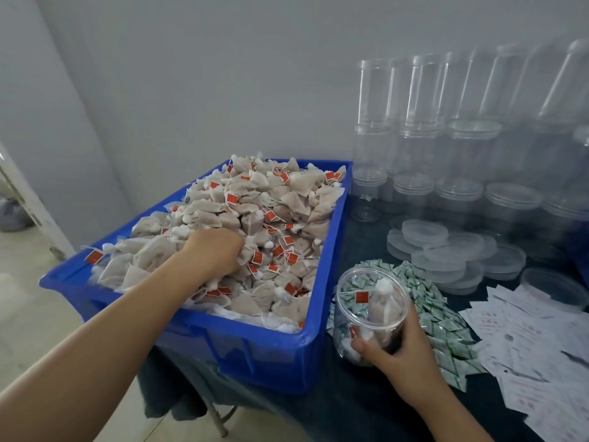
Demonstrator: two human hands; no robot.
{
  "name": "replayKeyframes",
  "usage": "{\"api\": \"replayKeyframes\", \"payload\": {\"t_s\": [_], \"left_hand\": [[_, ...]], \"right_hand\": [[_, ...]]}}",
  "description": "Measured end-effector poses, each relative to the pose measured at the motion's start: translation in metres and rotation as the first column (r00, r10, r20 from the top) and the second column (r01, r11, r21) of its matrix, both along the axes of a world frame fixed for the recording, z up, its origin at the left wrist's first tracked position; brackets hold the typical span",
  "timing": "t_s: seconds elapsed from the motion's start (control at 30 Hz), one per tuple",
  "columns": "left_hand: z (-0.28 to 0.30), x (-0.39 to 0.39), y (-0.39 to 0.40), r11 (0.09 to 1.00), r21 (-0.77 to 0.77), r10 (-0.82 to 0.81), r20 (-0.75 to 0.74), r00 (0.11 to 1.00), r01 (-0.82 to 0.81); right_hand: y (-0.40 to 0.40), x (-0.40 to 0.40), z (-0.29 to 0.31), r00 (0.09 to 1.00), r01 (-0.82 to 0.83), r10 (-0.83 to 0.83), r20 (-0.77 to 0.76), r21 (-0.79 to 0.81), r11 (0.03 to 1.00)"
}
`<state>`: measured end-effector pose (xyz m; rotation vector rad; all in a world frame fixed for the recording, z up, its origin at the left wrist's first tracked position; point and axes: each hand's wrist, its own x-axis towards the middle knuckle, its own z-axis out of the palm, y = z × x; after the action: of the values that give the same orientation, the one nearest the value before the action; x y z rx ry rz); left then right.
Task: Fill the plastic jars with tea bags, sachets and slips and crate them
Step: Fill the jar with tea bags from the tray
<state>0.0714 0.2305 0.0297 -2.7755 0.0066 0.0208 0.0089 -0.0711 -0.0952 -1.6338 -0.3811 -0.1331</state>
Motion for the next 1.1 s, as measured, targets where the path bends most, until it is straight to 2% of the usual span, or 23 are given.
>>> {"api": "replayKeyframes", "payload": {"t_s": [0.17, 0.6, 0.73, 0.8, 0.93, 1.1], "left_hand": [[-0.003, -0.003, 0.001, 0.997, 0.041, -0.070, 0.087, 0.994, 0.067], [0.000, 0.002, 0.003, 0.984, -0.179, 0.019, 0.042, 0.999, -0.011], [-0.005, 0.002, -0.001, 0.993, -0.108, -0.039, 0.119, 0.992, 0.052], [-0.005, 0.003, -0.001, 0.982, -0.177, -0.031, 0.203, 0.979, 0.068], [0.006, 0.005, -0.004, 0.883, -0.447, 0.024, 0.355, 0.935, 0.146], [0.032, -0.009, -0.029, 0.708, -0.649, 0.037, 0.428, 0.903, 0.278]], "right_hand": [[0.000, 0.001, 0.001, 1.000, 0.014, -0.014, 0.009, -0.013, 1.000], [0.000, 0.001, 0.000, 1.000, 0.018, -0.018, 0.007, -0.014, 1.000], [0.000, 0.001, -0.001, 1.000, 0.004, -0.004, 0.013, -0.006, 1.000], [0.000, 0.002, -0.001, 1.000, 0.004, -0.004, 0.020, -0.010, 1.000], [0.000, 0.003, -0.003, 1.000, 0.010, -0.010, 0.018, -0.015, 1.000], [0.000, 0.003, -0.003, 1.000, 0.019, -0.019, 0.007, -0.025, 1.000]]}}
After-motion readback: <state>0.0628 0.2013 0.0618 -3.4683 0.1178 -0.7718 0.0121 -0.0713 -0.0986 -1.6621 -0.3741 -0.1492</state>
